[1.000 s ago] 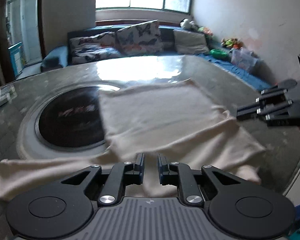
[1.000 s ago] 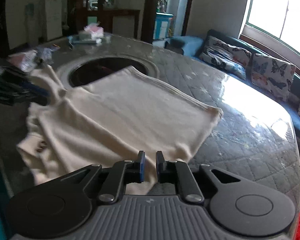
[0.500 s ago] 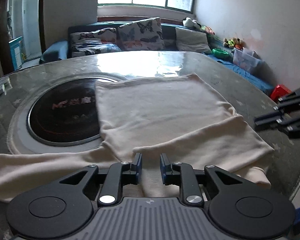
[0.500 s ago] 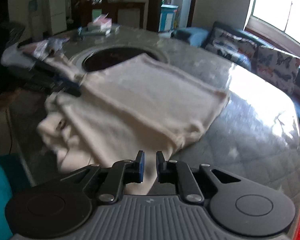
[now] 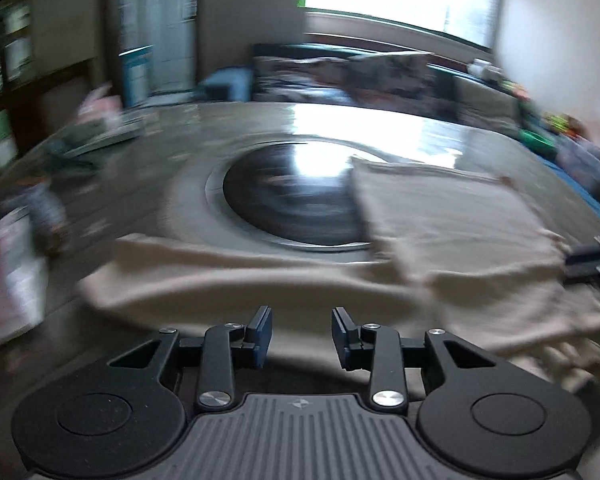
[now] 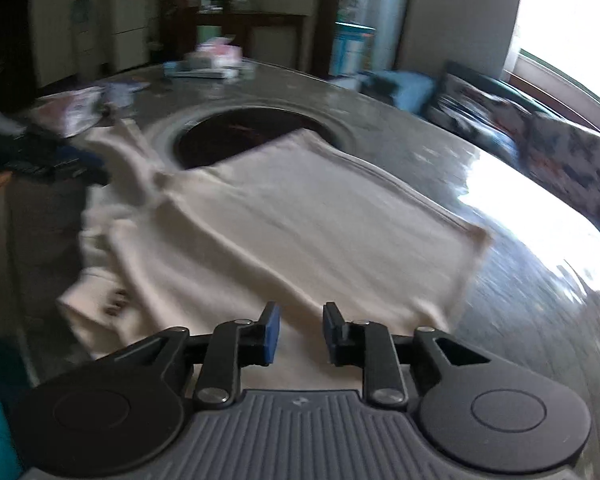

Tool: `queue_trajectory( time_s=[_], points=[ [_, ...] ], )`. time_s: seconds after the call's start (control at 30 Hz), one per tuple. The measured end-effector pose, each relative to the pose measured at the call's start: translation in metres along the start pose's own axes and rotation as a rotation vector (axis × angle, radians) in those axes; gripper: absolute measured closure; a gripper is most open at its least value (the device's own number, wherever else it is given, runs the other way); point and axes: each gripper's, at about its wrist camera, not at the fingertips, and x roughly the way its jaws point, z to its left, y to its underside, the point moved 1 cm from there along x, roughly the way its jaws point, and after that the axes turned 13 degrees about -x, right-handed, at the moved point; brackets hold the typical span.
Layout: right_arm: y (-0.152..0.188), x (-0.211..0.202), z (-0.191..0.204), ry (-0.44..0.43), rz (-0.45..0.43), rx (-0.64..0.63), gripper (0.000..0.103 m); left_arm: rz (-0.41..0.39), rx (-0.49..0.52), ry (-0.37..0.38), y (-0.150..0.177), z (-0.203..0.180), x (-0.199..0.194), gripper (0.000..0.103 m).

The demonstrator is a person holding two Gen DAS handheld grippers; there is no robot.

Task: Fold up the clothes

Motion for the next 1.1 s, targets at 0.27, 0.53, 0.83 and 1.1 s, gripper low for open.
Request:
queue_trajectory(
  time_s=[0.27,0.53,0.83,1.1],
  points=[
    [-0.034,0.025,0.04,-0.13,-0.016,-0.117,0.078,-0.045,-0.17,-0.162,-0.015,0.055,-0.003,0.058],
    [-0.062,0.049,0.053,-0.187,-0.04,-0.145,0.078,-0.052,-0.322,-0.197,-0.025,0.087,0.01,0.054],
    [-0.068,0.049,0.056,-0.185,-0.043,-0.166,0.074,-0.064,-0.374,-0.223,-0.035,0.093,0.024,0.056],
    [-0.054,0.014,0.045,-0.12,-0.085,-0.096,0.073,-0.097,-0.41,-0.221,-0.038,0.097,0.026,0.097]
  ],
)
